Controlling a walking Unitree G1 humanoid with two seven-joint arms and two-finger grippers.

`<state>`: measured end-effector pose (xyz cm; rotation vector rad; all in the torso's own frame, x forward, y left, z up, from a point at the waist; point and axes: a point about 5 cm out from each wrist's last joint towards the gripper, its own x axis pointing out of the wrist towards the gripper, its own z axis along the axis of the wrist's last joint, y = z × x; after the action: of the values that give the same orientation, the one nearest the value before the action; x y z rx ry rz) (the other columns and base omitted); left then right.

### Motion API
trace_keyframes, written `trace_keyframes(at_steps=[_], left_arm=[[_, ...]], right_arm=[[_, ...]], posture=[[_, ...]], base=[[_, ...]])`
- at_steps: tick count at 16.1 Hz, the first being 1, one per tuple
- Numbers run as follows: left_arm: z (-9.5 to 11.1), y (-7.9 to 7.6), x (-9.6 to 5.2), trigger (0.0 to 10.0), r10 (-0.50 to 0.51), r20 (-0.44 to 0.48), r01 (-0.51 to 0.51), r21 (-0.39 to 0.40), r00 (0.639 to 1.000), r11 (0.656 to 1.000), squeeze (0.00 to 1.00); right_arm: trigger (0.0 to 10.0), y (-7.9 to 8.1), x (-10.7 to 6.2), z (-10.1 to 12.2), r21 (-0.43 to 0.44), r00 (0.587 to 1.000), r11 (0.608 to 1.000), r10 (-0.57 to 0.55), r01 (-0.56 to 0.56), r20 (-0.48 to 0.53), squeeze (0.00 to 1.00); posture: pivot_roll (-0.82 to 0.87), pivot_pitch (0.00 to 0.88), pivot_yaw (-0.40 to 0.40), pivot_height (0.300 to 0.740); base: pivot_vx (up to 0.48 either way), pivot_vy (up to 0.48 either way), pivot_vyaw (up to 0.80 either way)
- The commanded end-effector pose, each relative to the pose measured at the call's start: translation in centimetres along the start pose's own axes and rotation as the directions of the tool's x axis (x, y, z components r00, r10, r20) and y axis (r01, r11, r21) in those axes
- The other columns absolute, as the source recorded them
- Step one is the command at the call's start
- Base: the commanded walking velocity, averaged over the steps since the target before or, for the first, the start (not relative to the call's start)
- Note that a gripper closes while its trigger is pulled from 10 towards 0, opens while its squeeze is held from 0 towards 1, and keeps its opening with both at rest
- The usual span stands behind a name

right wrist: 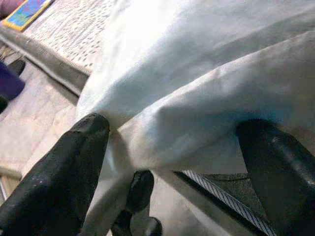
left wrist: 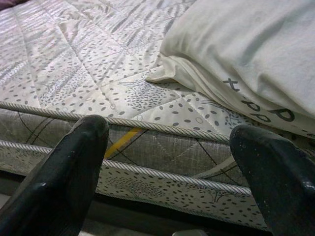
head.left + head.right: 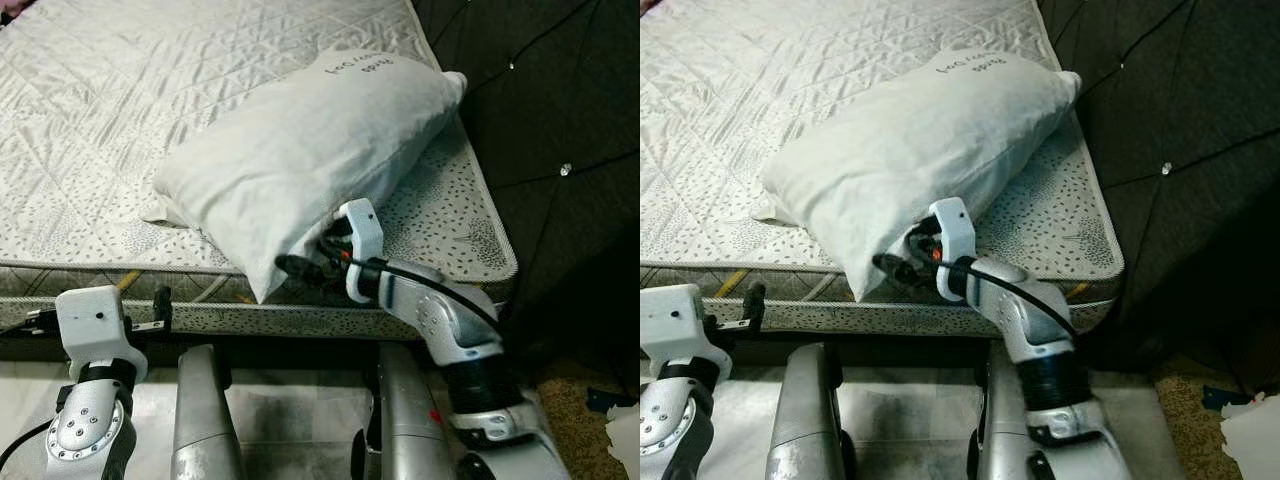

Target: Clean up the room

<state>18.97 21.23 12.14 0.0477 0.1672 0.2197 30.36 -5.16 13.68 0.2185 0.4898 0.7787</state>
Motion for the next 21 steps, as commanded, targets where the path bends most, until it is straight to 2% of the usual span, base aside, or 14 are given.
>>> trace_keyframes(at_steps=[1, 4, 7, 9, 10, 11, 16, 21], left_arm=[[-0.3, 0.3, 0.0, 10.0, 0.004, -0.021, -0.004, 0.003, 1.000, 1.000, 0.00], [-1.0, 1.1, -0.3, 10.0, 0.040, -0.053, -0.040, -0.003, 0.998, 0.999, 0.00], [-1.1, 1.3, -0.4, 10.0, 0.043, -0.067, -0.044, -0.010, 0.997, 0.999, 0.00], [-1.0, 1.2, -0.3, 10.0, 0.042, -0.066, -0.043, -0.013, 0.997, 0.999, 0.00], [-0.9, 1.3, -0.2, 10.0, 0.042, -0.064, -0.043, -0.013, 0.997, 0.999, 0.00], [-0.9, 1.3, -0.2, 10.0, 0.043, -0.063, -0.044, -0.013, 0.997, 0.999, 0.00], [-0.8, 1.3, 0.2, 10.0, 0.045, -0.062, -0.047, -0.020, 0.997, 0.999, 0.00], [-0.5, 1.1, 0.7, 10.0, 0.043, -0.051, -0.045, -0.025, 0.998, 0.999, 0.00]], right_arm=[[10.0, -0.5, 0.1, 0.0, 0.020, 0.999, 0.999, -0.048, 0.048, -0.013, 0.00], [10.0, -0.1, 1.6, -0.6, 0.074, 0.987, 0.984, -0.157, 0.159, -0.031, 0.00], [10.0, 1.5, 3.0, -0.2, 0.157, 0.992, 0.979, -0.122, 0.127, -0.041, 0.00], [10.0, 1.8, 3.8, 0.3, 0.202, 0.990, 0.969, -0.138, 0.140, -0.025, 0.00], [8.4, 1.7, 4.1, 0.7, 0.234, 0.987, 0.960, -0.158, 0.155, -0.010, 0.00], [0.0, 1.7, 4.5, 1.3, 0.283, 0.982, 0.943, -0.190, 0.177, 0.018, 0.00], [0.0, 1.6, 5.2, 2.3, 0.319, 0.970, 0.925, -0.235, 0.205, 0.057, 0.00], [0.0, 1.1, 5.4, 2.6, 0.314, 0.961, 0.921, -0.265, 0.229, 0.076, 0.00]], posture=[[0.04, 0.060, -0.027, 0.511], [0.05, 0.058, -0.034, 0.511], [0.06, 0.064, -0.037, 0.511], [0.07, 0.069, -0.035, 0.511], [0.07, 0.071, -0.033, 0.511], [0.07, 0.071, -0.032, 0.511], [0.07, 0.070, -0.031, 0.511], [0.07, 0.064, -0.033, 0.511]], base=[[0.000, 0.000, 0.00], [0.000, 0.000, 0.00], [0.000, 0.000, 0.00], [0.000, 0.000, 0.00], [0.000, 0.000, 0.00], [0.000, 0.000, 0.00], [0.000, 0.000, 0.00], [0.000, 0.000, 0.00]])
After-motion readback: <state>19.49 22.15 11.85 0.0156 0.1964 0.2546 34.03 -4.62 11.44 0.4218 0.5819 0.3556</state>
